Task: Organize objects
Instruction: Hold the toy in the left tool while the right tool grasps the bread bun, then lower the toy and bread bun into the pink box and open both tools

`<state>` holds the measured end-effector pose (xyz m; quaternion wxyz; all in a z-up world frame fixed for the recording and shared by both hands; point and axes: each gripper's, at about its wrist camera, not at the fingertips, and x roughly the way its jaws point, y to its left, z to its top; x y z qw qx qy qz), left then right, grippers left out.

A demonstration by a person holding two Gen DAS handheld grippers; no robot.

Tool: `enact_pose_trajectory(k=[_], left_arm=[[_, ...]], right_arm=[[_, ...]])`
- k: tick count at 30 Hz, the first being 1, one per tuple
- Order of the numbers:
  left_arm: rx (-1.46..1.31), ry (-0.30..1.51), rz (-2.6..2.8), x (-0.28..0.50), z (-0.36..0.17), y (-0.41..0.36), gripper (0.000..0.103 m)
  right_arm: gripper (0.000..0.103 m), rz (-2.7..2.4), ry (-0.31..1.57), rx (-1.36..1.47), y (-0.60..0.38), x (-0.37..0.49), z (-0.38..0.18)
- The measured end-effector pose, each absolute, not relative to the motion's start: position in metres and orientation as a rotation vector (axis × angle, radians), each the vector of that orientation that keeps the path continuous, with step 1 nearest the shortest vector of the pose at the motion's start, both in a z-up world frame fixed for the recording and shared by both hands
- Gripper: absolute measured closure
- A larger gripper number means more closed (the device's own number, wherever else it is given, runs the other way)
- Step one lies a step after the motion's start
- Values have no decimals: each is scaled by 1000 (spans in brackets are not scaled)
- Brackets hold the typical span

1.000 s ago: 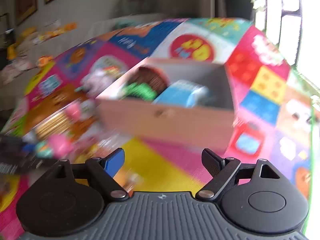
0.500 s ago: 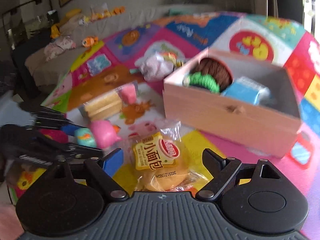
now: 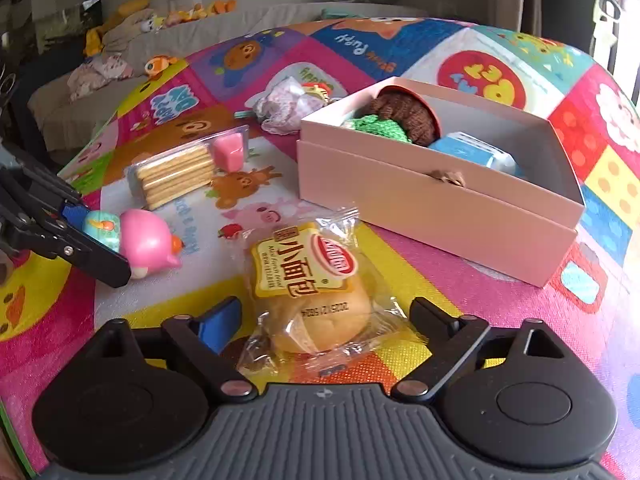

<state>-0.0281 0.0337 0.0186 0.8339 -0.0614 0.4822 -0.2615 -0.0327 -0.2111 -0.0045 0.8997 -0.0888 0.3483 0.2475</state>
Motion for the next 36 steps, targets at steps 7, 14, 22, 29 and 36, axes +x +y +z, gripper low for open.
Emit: enact_pose_trajectory(k=[7, 14, 22, 29, 36], left_arm=[[269, 976, -498, -57, 17, 6, 56], [114, 989, -495, -49, 26, 19, 56], [10, 1004, -452, -23, 21, 20, 56], [109, 919, -393, -14, 17, 9, 58], [111, 792, -449, -29, 47, 1, 63]], right_arm=[[6, 513, 725, -170, -214, -32, -6], [5, 511, 727, -165, -214, -32, -6], [4, 510, 719, -177, -211, -34, -5], [28, 521, 665, -185, -202, -33, 9], [42, 492, 663, -135, -227, -42, 22]])
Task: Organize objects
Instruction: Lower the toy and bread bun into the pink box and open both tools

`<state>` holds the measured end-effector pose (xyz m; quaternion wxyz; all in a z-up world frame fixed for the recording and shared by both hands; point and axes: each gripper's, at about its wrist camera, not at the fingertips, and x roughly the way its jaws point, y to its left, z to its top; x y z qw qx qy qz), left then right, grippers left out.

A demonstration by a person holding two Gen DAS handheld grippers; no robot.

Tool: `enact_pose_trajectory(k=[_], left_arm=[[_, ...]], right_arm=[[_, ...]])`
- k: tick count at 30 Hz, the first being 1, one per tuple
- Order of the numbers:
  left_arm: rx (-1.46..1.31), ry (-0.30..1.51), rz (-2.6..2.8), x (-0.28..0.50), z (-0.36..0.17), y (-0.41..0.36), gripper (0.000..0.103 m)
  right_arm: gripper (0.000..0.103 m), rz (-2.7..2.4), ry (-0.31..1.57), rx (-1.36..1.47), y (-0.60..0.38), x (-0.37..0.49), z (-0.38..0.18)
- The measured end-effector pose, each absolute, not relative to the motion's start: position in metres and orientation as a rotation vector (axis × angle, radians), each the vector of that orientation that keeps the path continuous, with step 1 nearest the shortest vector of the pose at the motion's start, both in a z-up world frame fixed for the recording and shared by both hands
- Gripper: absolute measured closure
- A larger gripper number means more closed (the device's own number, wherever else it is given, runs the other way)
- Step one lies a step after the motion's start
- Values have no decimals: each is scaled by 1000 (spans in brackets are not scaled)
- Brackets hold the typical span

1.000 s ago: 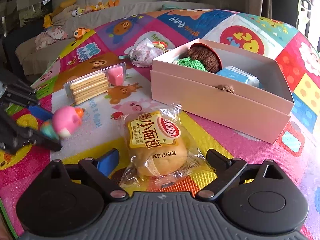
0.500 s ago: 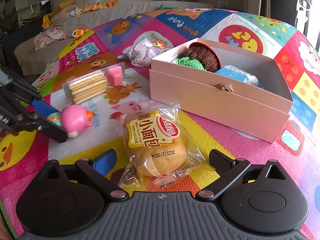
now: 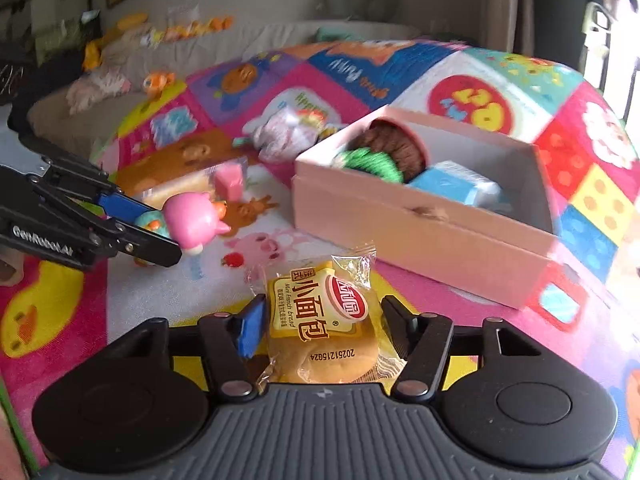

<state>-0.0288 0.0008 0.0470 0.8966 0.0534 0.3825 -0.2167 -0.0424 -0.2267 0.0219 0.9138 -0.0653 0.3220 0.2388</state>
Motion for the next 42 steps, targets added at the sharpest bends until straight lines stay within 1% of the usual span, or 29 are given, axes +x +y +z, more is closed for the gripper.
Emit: enact_pose_trajectory(k=[5, 8, 11, 13, 16, 18, 21, 26, 30, 33, 36, 40, 42], left_arm=[[37, 650, -508, -2, 90, -42, 63], [-67, 628, -544, 39, 95, -83, 62], [-174, 692, -578, 84, 81, -127, 61], [-171, 797, -556, 107, 64, -155, 62], [-117, 953, -518, 117, 43, -181, 62], [-97, 949, -510, 111, 43, -180, 61], [-103, 971, -516, 109, 48, -163, 62], [-158, 831, -556, 77, 75, -112, 62], [-121, 708, -505, 42, 85, -64, 62], [-90, 654, -405, 21, 82, -27, 62], [-126, 629, -345, 8, 79, 6, 62], [-157, 595, -323, -5, 78, 38, 62], [-165, 585, -298, -8, 76, 53, 62]], right_arm=[[42, 413, 555, -13, -272, -62, 48], [42, 349, 502, 36, -295, -69, 58], [42, 298, 485, 88, -315, -71, 60], [42, 271, 490, 117, -326, -71, 58], [42, 246, 489, 125, -339, -74, 53], [42, 231, 487, 126, -345, -74, 50], [42, 217, 496, 155, -351, -68, 45], [42, 213, 500, 193, -355, -59, 47], [42, 227, 473, 173, -347, -40, 67], [42, 262, 475, 146, -330, -1, 90], [42, 270, 539, 144, -307, 58, 101], [42, 220, 631, 32, -274, 131, 87], [39, 178, 684, -7, -265, 153, 76]])
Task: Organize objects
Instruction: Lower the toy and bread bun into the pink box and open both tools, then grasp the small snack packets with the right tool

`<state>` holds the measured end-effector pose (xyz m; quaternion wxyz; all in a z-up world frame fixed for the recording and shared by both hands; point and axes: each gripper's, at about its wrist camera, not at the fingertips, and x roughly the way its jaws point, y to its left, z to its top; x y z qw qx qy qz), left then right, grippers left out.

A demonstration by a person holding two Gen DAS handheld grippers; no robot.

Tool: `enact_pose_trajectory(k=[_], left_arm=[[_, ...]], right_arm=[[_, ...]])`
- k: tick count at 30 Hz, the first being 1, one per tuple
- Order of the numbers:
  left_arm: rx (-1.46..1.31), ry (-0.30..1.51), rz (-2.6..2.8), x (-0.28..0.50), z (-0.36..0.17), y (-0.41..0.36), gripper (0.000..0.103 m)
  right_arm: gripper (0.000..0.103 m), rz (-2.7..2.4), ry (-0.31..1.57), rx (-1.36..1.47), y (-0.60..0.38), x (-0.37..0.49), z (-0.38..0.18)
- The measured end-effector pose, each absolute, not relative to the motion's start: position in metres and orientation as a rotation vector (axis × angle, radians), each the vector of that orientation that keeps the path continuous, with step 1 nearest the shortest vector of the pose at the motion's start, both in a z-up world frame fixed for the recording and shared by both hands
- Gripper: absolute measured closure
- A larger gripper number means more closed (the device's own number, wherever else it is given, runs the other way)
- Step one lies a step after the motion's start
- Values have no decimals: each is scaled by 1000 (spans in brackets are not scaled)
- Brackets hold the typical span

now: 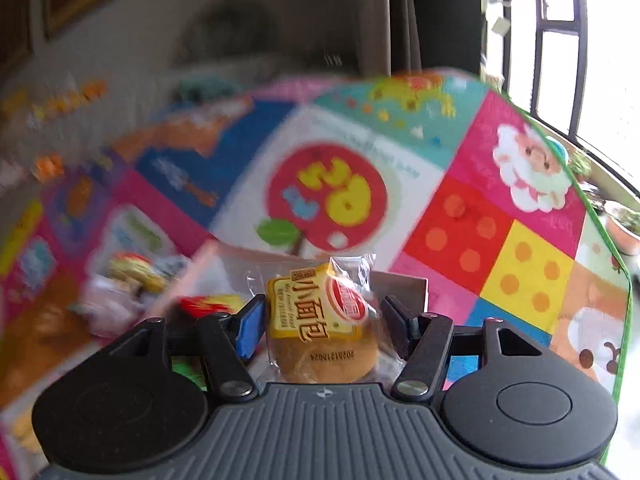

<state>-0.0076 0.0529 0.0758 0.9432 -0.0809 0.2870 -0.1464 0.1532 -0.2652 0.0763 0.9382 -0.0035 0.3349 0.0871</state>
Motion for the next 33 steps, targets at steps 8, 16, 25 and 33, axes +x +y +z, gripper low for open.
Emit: enact_pose_trajectory(k=[8, 16, 25, 33], left_arm=[[-246, 564, -234, -3, 62, 103, 62], [-306, 573, -219, 3, 43, 118, 62], [-478, 463, -49, 21, 1, 159, 62], [-477, 449, -53, 20, -3, 161, 62]], right_arm=[[39, 59, 691, -90, -270, 155, 78], [50, 1, 705, -169, -243, 157, 74], [15, 372, 789, 42, -118, 187, 118], [15, 148, 943, 45, -46, 293, 51]])
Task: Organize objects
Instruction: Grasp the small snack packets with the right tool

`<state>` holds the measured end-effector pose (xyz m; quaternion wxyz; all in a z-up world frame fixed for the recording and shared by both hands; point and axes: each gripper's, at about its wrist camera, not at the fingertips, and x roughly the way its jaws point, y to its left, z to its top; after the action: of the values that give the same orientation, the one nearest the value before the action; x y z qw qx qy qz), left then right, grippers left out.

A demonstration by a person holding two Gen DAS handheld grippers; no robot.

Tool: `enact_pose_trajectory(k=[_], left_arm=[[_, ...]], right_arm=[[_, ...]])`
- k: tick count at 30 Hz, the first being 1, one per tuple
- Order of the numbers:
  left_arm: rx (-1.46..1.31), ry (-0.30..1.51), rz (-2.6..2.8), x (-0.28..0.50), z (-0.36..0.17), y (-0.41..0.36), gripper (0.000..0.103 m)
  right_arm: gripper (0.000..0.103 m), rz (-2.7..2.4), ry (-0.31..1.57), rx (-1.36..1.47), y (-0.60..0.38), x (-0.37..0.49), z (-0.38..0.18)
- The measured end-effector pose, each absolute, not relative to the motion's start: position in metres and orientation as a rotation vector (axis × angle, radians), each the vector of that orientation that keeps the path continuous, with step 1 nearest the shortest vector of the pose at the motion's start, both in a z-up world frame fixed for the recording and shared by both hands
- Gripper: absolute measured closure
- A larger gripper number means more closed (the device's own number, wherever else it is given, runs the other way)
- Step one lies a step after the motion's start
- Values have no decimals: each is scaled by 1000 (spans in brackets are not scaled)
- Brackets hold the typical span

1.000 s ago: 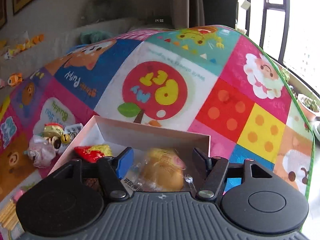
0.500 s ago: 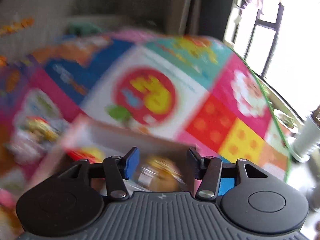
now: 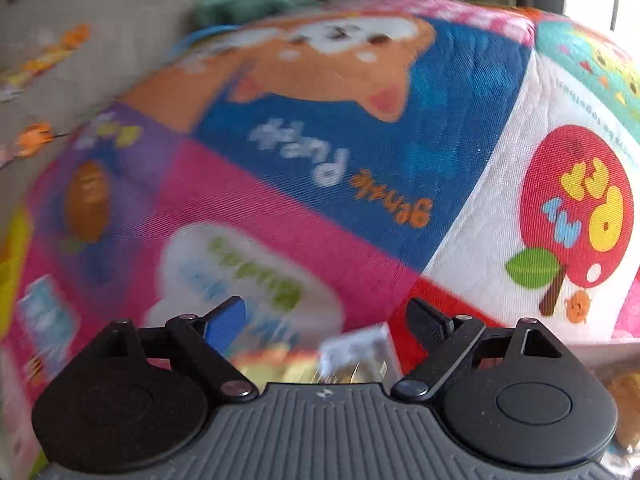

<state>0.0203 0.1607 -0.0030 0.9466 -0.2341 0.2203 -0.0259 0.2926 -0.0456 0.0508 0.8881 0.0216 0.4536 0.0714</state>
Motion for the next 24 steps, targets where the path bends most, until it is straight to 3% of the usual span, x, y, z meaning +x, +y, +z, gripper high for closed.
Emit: enact_pose_trajectory(k=[2, 3, 9, 14, 24], left_arm=[[-476, 444, -57, 19, -3, 160, 62], [-485, 446, -57, 19, -3, 162, 62], [-590, 454, -7, 19, -9, 178, 62], [-598, 455, 11, 20, -9, 180, 62], [-566, 530, -54, -3, 0, 167, 62]], right_arm=[[20, 112, 965, 34, -42, 306, 37], [32, 119, 988, 37, -42, 307, 32], [53, 311, 1051, -70, -27, 257, 21], [54, 487, 1066, -180, -25, 176, 23], [54, 617, 861, -368, -59, 40, 33]])
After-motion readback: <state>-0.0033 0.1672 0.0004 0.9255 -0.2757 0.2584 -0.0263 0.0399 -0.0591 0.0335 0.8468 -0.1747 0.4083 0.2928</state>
